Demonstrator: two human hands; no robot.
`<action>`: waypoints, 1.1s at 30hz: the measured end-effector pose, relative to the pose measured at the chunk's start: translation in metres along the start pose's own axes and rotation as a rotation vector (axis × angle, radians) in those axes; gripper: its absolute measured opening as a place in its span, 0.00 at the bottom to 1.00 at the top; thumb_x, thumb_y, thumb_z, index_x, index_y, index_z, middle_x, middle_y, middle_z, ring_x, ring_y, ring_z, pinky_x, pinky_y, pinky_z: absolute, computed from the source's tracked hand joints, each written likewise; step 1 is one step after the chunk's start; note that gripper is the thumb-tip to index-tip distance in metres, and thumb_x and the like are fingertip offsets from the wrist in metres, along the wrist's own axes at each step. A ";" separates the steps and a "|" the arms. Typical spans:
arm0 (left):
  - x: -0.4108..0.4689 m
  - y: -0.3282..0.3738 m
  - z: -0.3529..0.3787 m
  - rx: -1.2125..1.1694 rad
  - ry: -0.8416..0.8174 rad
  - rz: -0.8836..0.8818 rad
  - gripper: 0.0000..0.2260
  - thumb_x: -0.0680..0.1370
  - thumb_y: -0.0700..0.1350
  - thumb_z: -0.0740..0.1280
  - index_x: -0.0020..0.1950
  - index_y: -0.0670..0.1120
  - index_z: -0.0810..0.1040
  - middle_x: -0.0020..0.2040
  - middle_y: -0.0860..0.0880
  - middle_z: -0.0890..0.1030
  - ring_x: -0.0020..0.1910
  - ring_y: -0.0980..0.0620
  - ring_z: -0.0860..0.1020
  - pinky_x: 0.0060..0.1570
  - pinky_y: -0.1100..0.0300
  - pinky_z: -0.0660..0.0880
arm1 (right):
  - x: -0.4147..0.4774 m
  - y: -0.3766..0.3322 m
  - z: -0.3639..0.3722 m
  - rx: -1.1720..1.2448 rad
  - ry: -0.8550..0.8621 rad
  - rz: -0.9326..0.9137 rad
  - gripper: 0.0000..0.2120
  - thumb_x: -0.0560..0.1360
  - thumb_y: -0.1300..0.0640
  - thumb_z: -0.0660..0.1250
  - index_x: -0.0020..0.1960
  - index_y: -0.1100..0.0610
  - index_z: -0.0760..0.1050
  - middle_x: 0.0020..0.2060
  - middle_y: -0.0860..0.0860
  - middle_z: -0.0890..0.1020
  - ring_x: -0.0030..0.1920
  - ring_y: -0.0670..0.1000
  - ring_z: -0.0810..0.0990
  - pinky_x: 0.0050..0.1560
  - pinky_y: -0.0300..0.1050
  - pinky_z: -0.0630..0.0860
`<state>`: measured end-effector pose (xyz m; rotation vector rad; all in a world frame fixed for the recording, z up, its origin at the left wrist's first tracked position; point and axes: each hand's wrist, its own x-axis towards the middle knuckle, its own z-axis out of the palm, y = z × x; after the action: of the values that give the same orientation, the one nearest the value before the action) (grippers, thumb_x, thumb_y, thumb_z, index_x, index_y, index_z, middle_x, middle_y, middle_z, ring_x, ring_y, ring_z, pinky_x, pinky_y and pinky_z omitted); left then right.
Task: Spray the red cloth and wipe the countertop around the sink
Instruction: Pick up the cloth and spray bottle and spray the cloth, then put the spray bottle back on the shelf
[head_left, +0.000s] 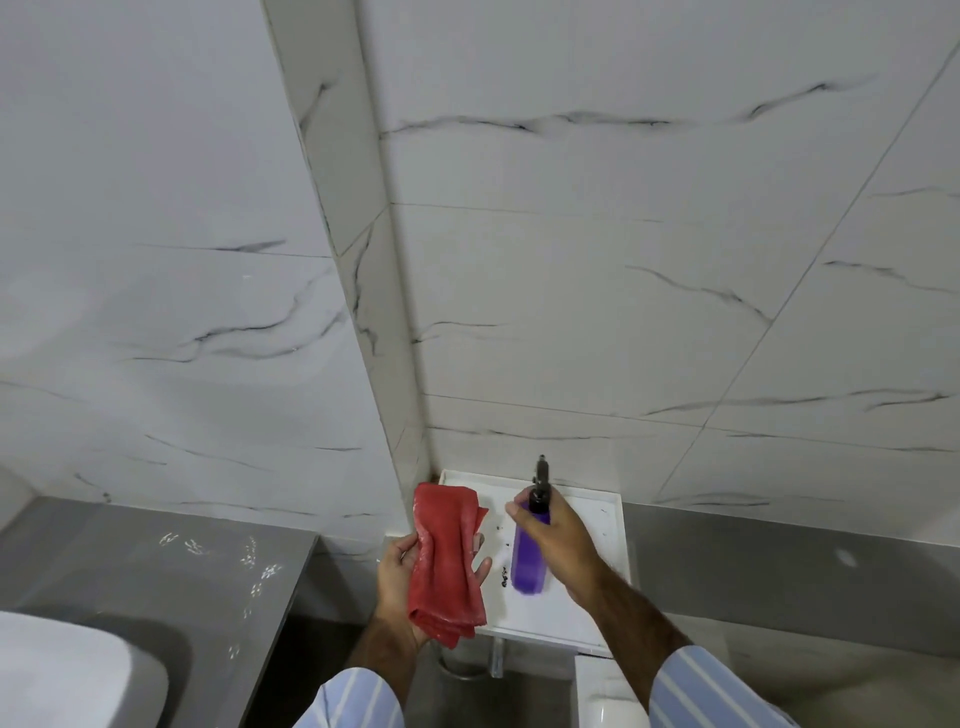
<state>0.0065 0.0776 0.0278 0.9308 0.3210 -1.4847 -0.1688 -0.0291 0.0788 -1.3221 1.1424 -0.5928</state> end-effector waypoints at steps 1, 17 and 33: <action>0.000 0.000 -0.005 -0.009 0.003 -0.012 0.25 0.83 0.57 0.59 0.58 0.40 0.89 0.51 0.34 0.89 0.44 0.32 0.89 0.45 0.35 0.87 | 0.008 0.007 0.000 -0.006 0.027 -0.033 0.06 0.79 0.53 0.74 0.53 0.51 0.78 0.47 0.48 0.84 0.49 0.49 0.82 0.48 0.39 0.77; 0.001 0.008 -0.040 -0.035 -0.052 -0.034 0.26 0.82 0.55 0.62 0.70 0.38 0.82 0.68 0.33 0.81 0.58 0.33 0.84 0.60 0.36 0.82 | 0.066 0.071 -0.024 -0.100 0.160 -0.050 0.13 0.76 0.57 0.77 0.58 0.50 0.79 0.53 0.49 0.85 0.57 0.50 0.84 0.55 0.42 0.77; -0.076 0.026 -0.072 0.037 -0.287 -0.157 0.30 0.78 0.47 0.62 0.75 0.29 0.69 0.66 0.28 0.78 0.64 0.32 0.79 0.71 0.35 0.73 | -0.023 0.008 0.055 0.099 -0.429 0.570 0.34 0.75 0.32 0.68 0.64 0.60 0.79 0.59 0.58 0.86 0.59 0.58 0.85 0.65 0.56 0.80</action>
<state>0.0467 0.1760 0.0443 0.7210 0.1592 -1.7493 -0.1306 0.0168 0.0706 -0.9143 1.0466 0.0536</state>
